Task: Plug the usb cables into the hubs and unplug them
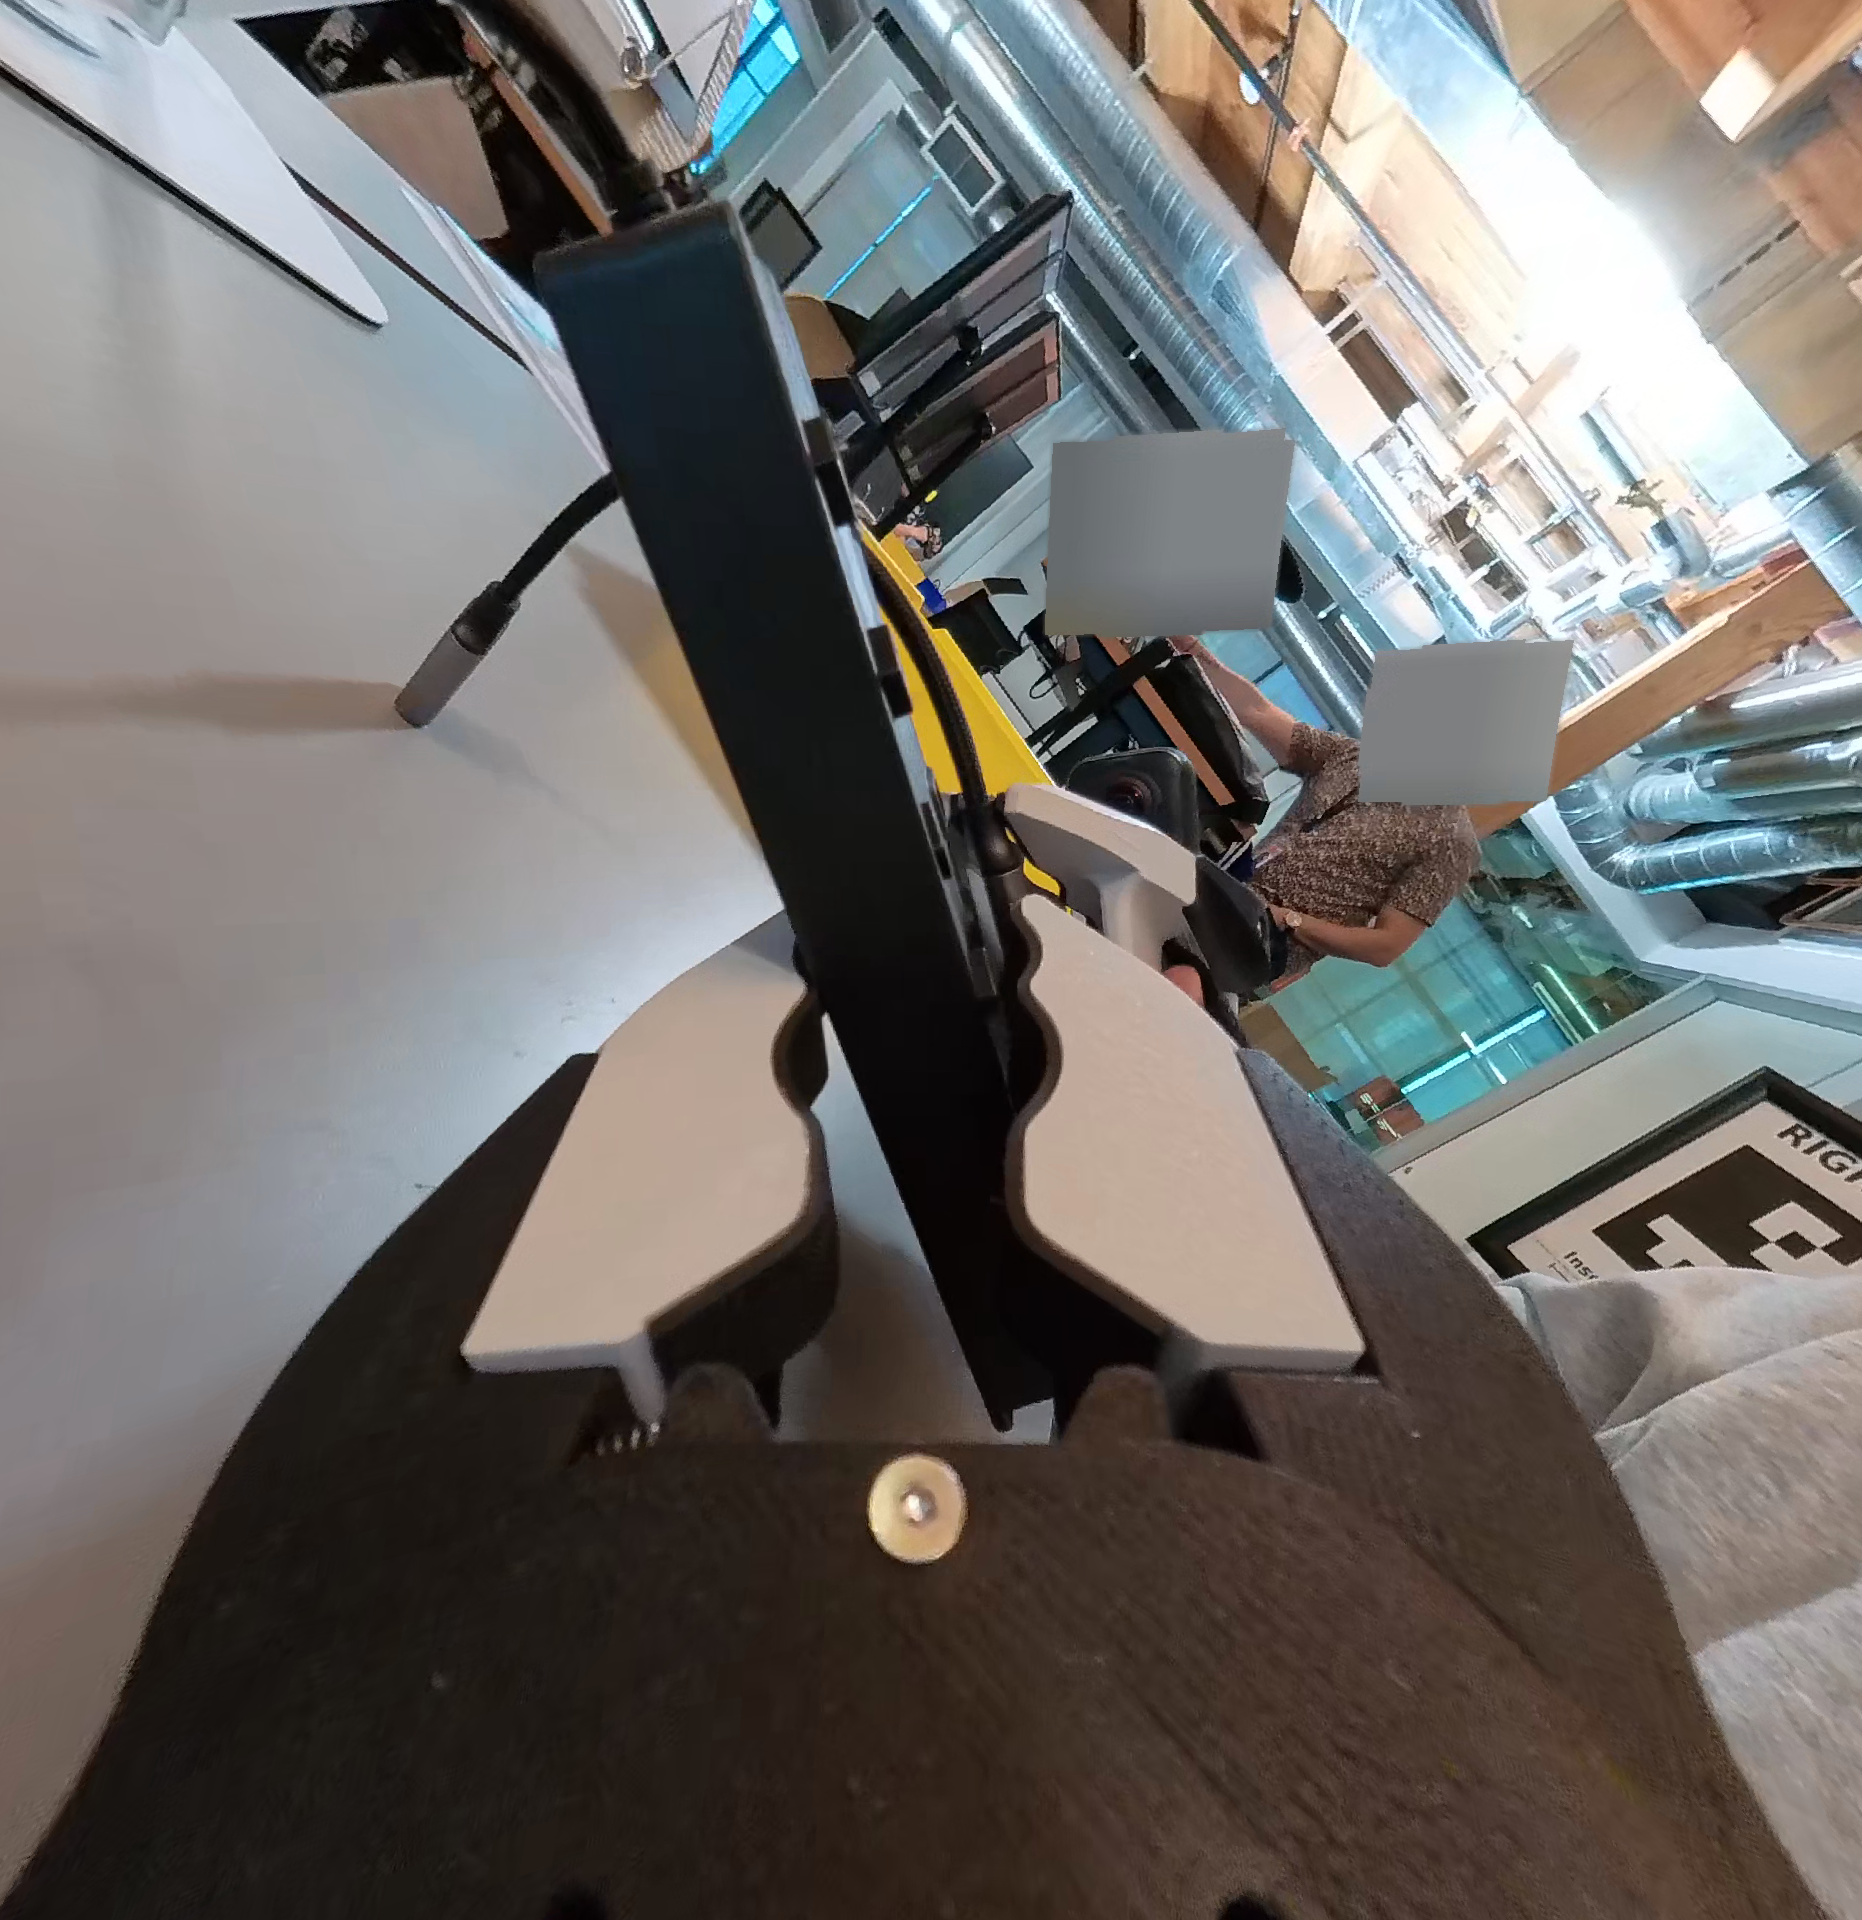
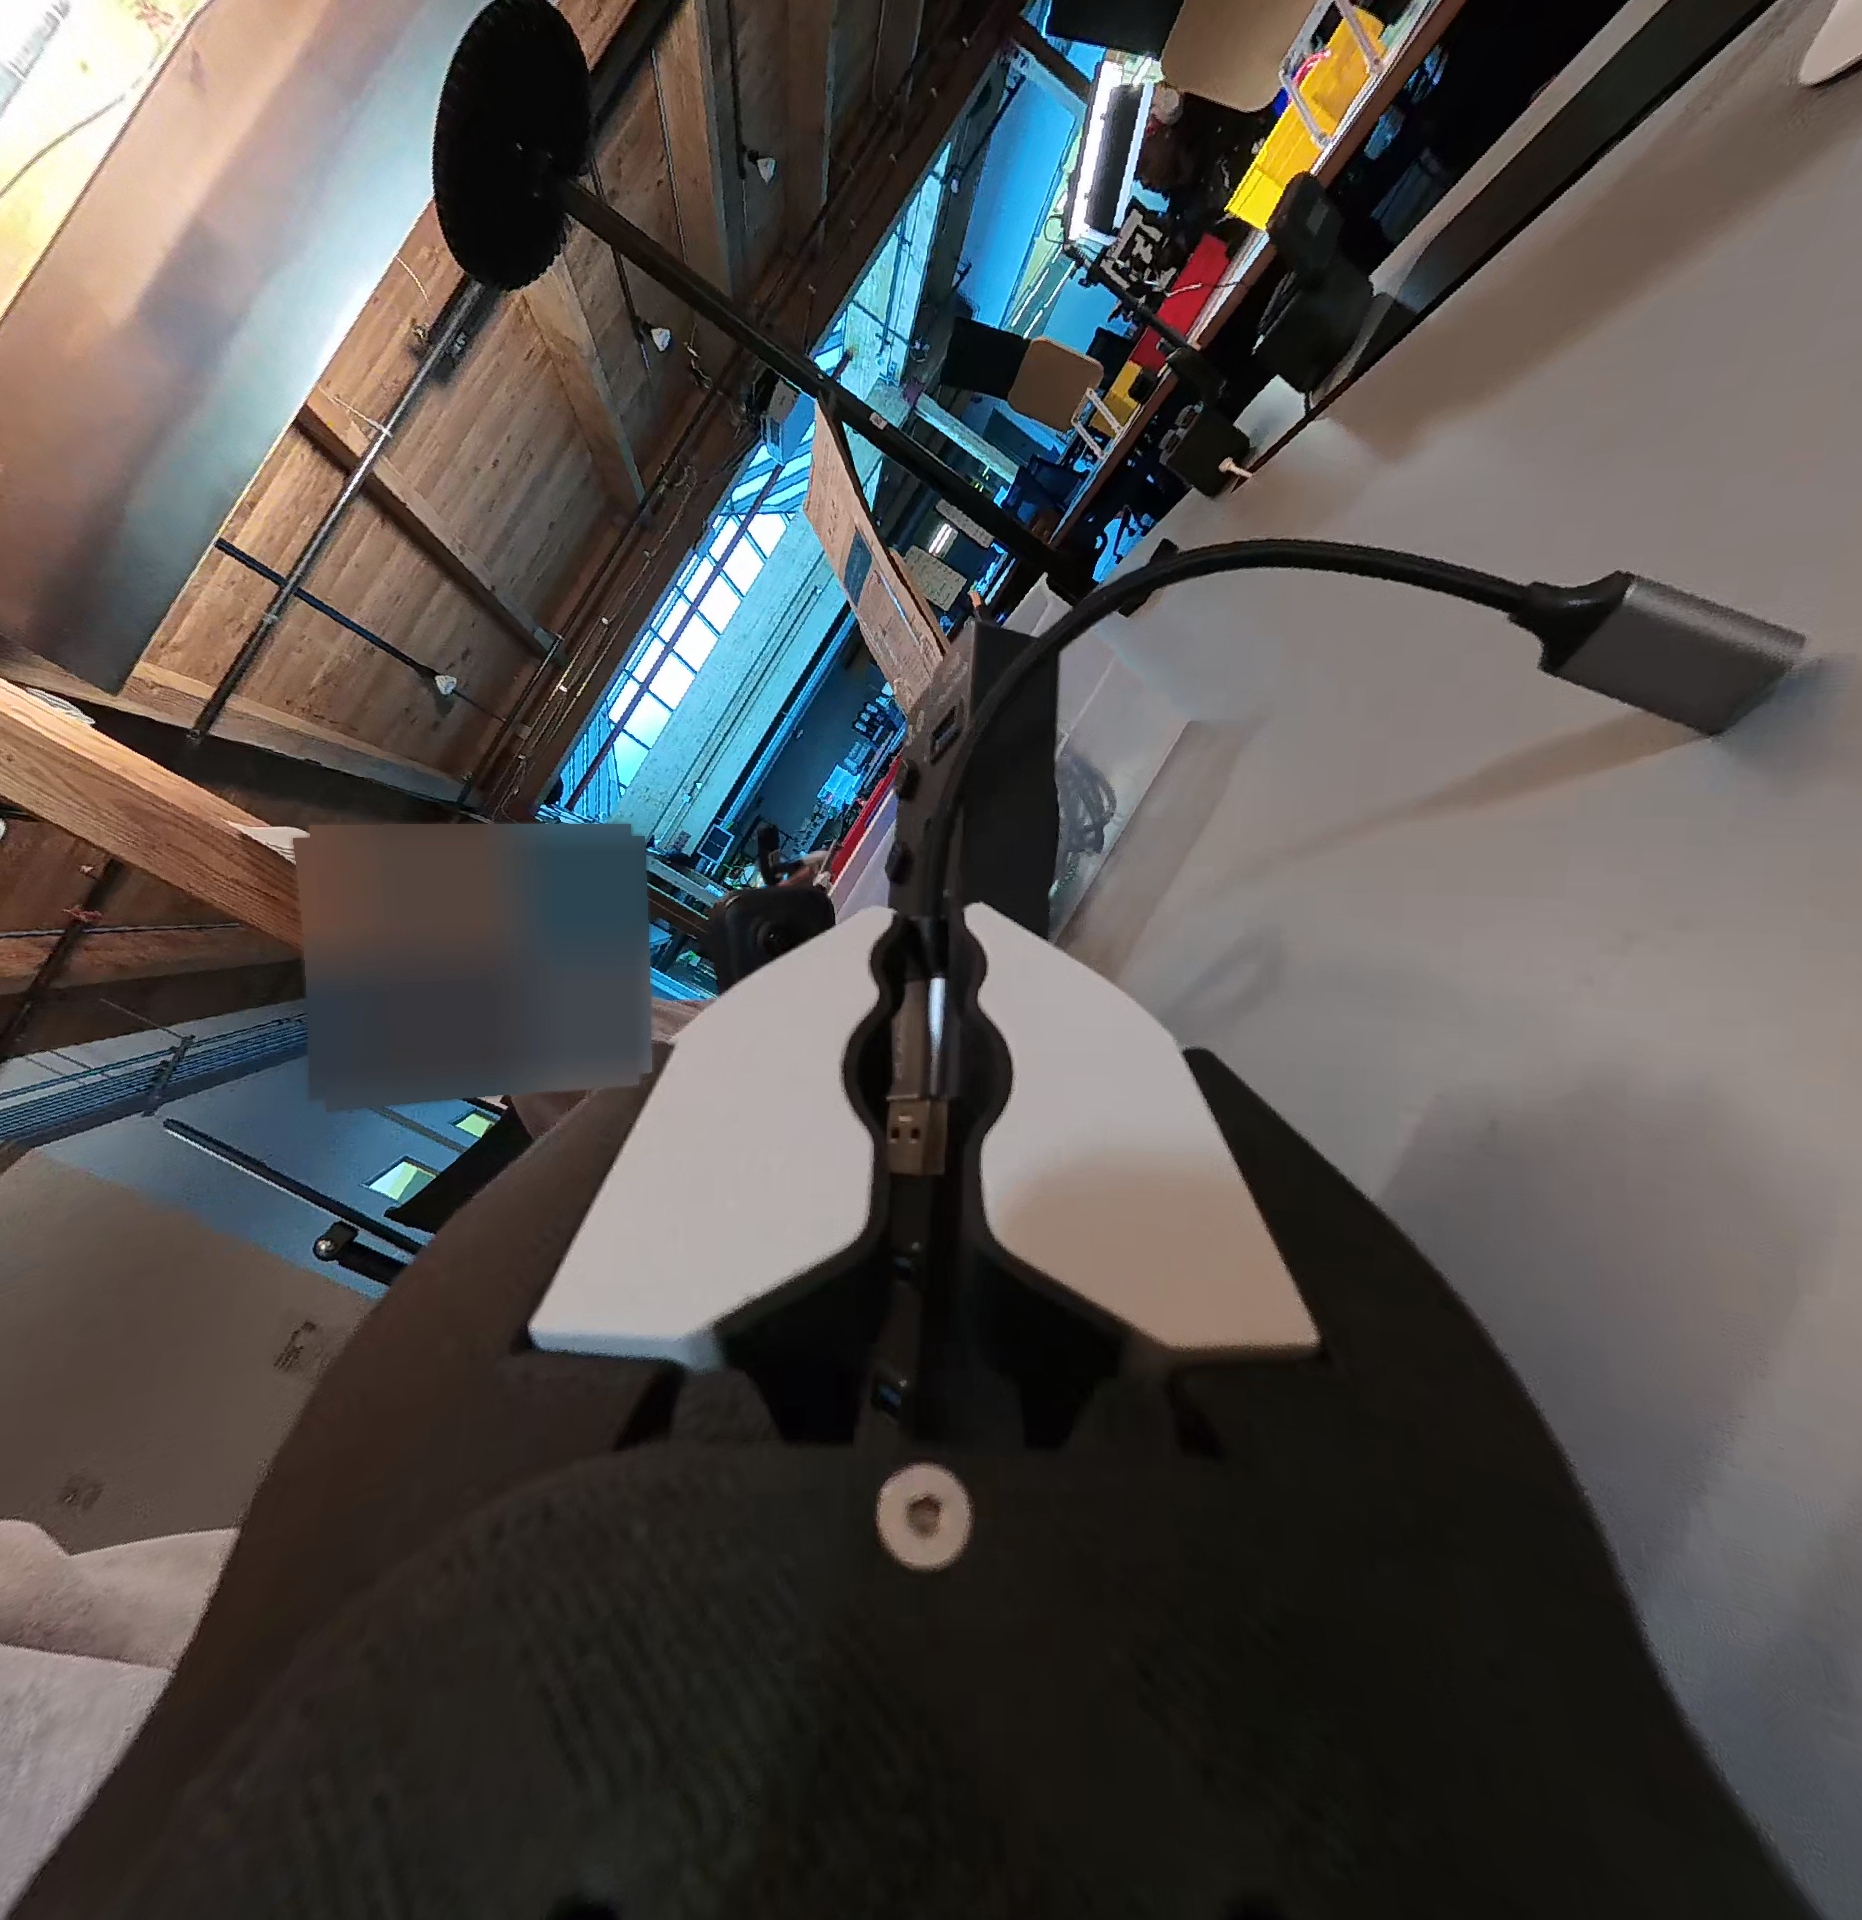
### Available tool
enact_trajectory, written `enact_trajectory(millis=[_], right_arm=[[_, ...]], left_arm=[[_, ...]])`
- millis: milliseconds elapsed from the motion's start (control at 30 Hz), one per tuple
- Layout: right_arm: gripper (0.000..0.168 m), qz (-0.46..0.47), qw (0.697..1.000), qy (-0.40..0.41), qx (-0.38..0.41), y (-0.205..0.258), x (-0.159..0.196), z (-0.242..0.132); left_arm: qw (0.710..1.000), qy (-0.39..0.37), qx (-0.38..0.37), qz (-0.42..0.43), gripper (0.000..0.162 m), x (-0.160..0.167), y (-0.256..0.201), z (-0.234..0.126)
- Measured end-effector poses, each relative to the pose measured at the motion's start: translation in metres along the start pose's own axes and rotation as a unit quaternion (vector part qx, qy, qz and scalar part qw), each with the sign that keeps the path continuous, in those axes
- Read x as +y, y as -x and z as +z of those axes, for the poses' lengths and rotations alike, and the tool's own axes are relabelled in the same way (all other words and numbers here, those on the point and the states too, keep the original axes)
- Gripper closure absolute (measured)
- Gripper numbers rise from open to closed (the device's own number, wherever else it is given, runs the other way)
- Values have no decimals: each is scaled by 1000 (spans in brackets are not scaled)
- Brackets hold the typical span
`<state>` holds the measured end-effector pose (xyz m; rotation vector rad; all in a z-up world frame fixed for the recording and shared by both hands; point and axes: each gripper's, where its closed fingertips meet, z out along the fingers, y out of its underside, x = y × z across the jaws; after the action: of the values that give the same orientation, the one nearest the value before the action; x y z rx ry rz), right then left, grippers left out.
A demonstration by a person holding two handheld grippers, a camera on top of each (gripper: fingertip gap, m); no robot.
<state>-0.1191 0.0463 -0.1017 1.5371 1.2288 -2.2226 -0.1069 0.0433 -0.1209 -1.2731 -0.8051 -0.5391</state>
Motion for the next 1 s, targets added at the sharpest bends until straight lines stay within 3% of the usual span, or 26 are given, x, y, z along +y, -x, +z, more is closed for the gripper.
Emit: enact_trajectory(millis=[300, 400, 567, 1000], right_arm=[[161, -12, 1000, 16, 18, -6, -12, -5], [161, -75, 992, 67, 81, -24, -22, -13], [161, -197, 951, 157, 177, -51, -11, -20], [152, -200, 931, 254, 169, -62, 28, -14]], left_arm=[[999, -30, -28, 11, 136, -7, 5, -4], [997, -52, -54, 24, 136, -16, 11, -10], [992, -68, -86, 53, 136, -27, 19, -19], [985, -87, -121, 85, 136, -45, 30, -33]])
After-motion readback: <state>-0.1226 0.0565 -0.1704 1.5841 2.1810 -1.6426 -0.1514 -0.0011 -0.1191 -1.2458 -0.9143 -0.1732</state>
